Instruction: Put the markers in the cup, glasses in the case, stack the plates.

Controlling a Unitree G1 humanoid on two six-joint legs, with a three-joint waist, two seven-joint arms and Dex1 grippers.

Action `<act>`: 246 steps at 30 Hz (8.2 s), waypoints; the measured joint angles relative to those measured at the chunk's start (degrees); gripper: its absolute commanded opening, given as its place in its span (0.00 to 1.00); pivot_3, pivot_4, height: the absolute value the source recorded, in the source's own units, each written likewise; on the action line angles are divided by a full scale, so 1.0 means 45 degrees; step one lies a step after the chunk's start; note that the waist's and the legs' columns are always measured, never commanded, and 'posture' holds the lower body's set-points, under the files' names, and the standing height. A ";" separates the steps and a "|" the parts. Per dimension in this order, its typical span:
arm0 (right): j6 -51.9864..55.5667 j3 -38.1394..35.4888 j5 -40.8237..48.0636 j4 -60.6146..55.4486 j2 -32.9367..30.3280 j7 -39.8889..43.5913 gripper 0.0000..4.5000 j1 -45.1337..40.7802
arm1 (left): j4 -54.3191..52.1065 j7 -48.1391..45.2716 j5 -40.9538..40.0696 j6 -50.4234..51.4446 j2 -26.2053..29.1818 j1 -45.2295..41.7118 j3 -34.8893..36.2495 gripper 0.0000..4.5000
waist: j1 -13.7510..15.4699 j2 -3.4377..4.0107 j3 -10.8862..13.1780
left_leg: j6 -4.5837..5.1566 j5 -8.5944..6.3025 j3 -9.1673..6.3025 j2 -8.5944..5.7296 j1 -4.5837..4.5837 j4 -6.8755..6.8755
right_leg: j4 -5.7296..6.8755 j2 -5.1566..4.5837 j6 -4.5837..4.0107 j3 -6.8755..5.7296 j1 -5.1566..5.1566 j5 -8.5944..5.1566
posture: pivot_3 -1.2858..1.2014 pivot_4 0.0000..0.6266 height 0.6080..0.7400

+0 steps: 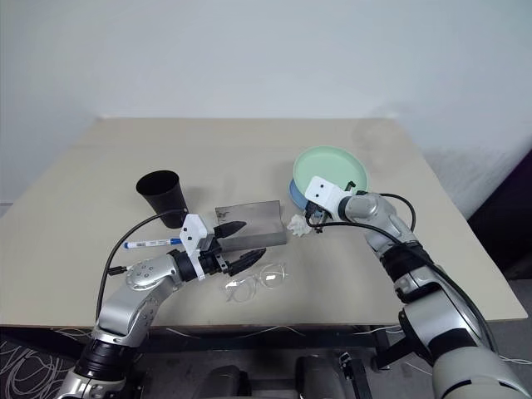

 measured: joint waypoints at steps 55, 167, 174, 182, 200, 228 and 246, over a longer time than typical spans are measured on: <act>0.3126 -0.2103 0.1032 -0.3222 0.1534 0.1683 0.01 0.2237 | 0.0116 -0.1215 -0.0161 0.0811 0.1692 -0.0121 0.0895 1.00 | -0.0009 0.0009 -0.0007 | 0.0000 0.0003 0.0060 0.0003 0.0092 -0.0020 | 0.0043 0.0020 -0.0002 0.0096 0.0024 -0.0001 | 0.52 0.00 1.00; -0.0363 -0.4124 0.4016 -0.7769 -0.0381 0.4181 0.90 0.7239 | 0.7935 -1.0868 0.3242 0.2452 0.1305 -0.7889 -0.5105 0.01 | 0.0006 -0.0008 0.0000 | 0.0060 0.0031 -0.0016 -0.0125 0.0081 0.0051 | 0.0061 0.0040 -0.0018 0.0270 0.0067 -0.0022 | 0.52 0.00 1.00; -0.0366 -0.4114 0.4006 -0.7760 -0.0382 0.4180 0.90 0.7239 | 0.7939 -1.0797 0.3252 0.2397 0.1291 -0.7888 -0.5104 0.01 | 0.0006 -0.0009 0.0000 | 0.0072 0.0039 -0.0017 -0.0126 0.0085 0.0052 | 0.0063 0.0041 -0.0017 0.0273 0.0068 -0.0022 | 0.52 0.00 1.00; -0.0367 -0.4108 0.4005 -0.7751 -0.0396 0.4222 0.90 0.7235 | 0.7978 -1.0689 0.3171 0.2378 0.1228 -0.7889 -0.4887 0.01 | 0.0006 -0.0009 0.0000 | 0.0079 0.0043 -0.0014 -0.0138 0.0082 0.0057 | 0.0063 0.0041 -0.0014 0.0292 0.0068 -0.0020 | 0.52 0.00 1.00; -0.0700 -0.3998 0.3967 -0.7046 -0.0433 0.4426 0.90 0.6767 | 1.2460 -0.8765 0.4252 -0.1976 0.1104 -1.1148 -0.3201 0.01 | 0.0009 -0.0019 0.0003 | 0.0090 0.0044 -0.0001 -0.0167 0.0077 0.0059 | 0.0061 0.0043 0.0027 0.0337 0.0067 0.0004 | 0.52 0.00 1.00; -0.0181 -0.3716 0.3965 -0.8373 -0.0368 0.3756 0.90 0.7825 | 1.8064 -1.0420 0.7103 -0.5023 -0.0197 -1.2631 -0.2887 0.01 | -0.0005 -0.0046 0.0002 | 0.0131 0.0017 0.0012 -0.0177 0.0064 0.0079 | 0.0050 0.0039 0.0054 0.0361 0.0065 0.0012 | 0.52 0.00 1.00; -0.0164 -0.3593 0.3962 -0.8369 -0.0261 0.3761 0.90 0.7746 | 1.7922 -0.9068 0.7168 -0.5393 -0.0447 -1.2408 -0.2478 0.35 | 0.0009 -0.0054 0.0002 | 0.0135 0.0015 0.0009 -0.0179 0.0054 0.0093 | 0.0049 0.0038 0.0061 0.0363 0.0067 0.0015 | 0.52 0.00 1.00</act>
